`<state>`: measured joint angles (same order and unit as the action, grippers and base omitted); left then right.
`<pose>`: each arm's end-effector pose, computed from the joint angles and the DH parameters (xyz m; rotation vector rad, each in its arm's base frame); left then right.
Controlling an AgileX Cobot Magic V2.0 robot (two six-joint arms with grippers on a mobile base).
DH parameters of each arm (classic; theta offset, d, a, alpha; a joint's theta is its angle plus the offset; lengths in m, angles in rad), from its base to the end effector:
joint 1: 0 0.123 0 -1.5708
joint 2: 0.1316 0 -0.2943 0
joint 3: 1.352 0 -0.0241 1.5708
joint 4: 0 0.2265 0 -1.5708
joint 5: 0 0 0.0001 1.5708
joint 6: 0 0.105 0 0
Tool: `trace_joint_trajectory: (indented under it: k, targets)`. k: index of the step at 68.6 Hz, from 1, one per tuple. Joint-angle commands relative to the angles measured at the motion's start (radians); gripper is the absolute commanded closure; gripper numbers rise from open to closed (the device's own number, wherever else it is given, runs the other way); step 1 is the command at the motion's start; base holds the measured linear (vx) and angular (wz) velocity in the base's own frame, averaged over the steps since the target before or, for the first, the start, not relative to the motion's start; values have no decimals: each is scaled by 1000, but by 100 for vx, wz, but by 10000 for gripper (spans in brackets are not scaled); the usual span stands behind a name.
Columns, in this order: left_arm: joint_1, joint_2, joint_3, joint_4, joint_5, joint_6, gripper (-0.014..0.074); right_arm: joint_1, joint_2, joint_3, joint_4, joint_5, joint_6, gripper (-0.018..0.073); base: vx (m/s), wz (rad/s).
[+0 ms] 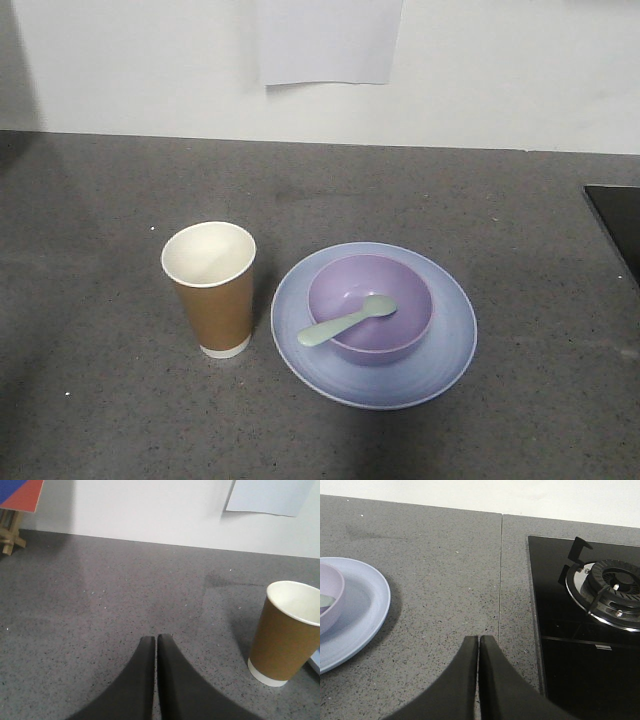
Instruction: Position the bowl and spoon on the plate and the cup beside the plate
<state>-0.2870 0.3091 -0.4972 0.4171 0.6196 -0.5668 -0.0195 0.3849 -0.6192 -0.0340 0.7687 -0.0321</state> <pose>0.0479 0.0117 0.3028 -0.1013 1.8639 -0.1286 0.0459 -0.0034 0.3173 -0.0224 2.0182 -0.0721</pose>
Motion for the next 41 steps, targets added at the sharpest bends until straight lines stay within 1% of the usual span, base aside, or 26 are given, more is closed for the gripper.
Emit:
trace_joint_trajectory:
  k: [1,2,5,6,7,11,14,17,20,24,31,34,41]
  targets:
    - [-6,-11,30,-57,-172,112,604,-7,8,-25,-11,-65,-5,570,0,0]
    - [-6,-17,45,-76,-197,154,604,-7,8,-25,-11,-64,-5,570,0,0]
    - [-6,-38,94,-140,-294,247,604,-7,8,-25,-11,-63,-5,570,0,0]
    - [-6,-45,112,-163,-308,263,604,-7,8,-25,-11,-63,-5,570,0,0]
    - [-6,-53,130,-185,-338,310,604,-7,8,-25,-11,-63,-5,570,0,0]
    - [-5,-97,212,-274,-469,428,604,-7,8,-25,-11,-62,-5,570,0,0]
    - [-5,-127,263,-319,-550,506,604,-7,8,-25,-11,-62,-5,570,0,0]
    - [0,-158,309,-352,-628,548,604,-7,8,-25,-11,-62,-5,570,0,0]
    - [15,-194,355,-377,-673,567,604,-7,8,-25,-11,-62,-5,570,0,0]
    - [46,-230,397,-395,-702,567,603,-7,8,-25,-11,-62,-5,570,0,0]
    - [120,-277,451,-435,-704,567,603,-7,8,-25,-11,-62,-5,570,0,0]
    - [152,-291,470,-439,-704,557,603,-7,8,-25,-11,-62,-5,570,0,0]
    - [203,-326,505,-440,-693,548,603,-7,8,-25,-11,-63,-5,570,0,0]
